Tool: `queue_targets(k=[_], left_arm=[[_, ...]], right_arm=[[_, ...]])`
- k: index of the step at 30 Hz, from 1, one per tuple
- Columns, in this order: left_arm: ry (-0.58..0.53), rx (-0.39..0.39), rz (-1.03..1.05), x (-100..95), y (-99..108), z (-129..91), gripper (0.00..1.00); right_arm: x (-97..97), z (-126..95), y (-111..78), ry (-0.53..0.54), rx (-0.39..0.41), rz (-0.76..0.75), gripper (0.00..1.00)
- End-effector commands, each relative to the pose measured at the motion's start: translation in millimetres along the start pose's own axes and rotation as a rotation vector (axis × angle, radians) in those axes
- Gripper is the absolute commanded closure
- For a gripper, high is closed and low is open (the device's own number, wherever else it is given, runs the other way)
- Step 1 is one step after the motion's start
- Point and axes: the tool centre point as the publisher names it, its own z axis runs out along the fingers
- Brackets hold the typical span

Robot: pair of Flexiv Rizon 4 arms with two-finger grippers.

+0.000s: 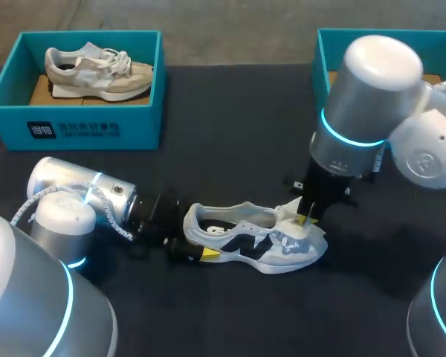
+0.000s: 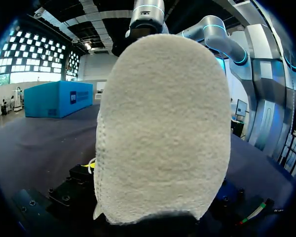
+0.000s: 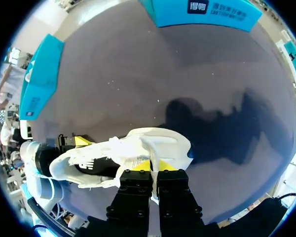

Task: Take the shoe out of the shoebox, open the shoe tongue, remove and reinsert the insole, then place the shoe into the shoebox

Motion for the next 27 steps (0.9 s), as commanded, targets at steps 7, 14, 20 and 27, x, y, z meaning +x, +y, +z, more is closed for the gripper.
queue_targets(k=[7,14,20,27], left_arm=[[-0.002,-0.002,-0.001,-0.9,3,0,1.00],[-0.002,-0.002,-0.001,-0.9,3,0,1.00],[-0.002,-0.002,-0.001,-0.9,3,0,1.00],[-0.002,-0.002,-0.001,-0.9,3,0,1.00]], right_arm=[[-11.3,-5,-5.9,0.131,0.035,0.023,0.00],[-8.3,-25,-16.5,0.105,0.023,0.040,0.00],[2.9,-52,-30.2,0.032,-0.010,0.029,0.00],[36.0,-85,-41.0,-0.077,-0.056,-0.045,0.00]])
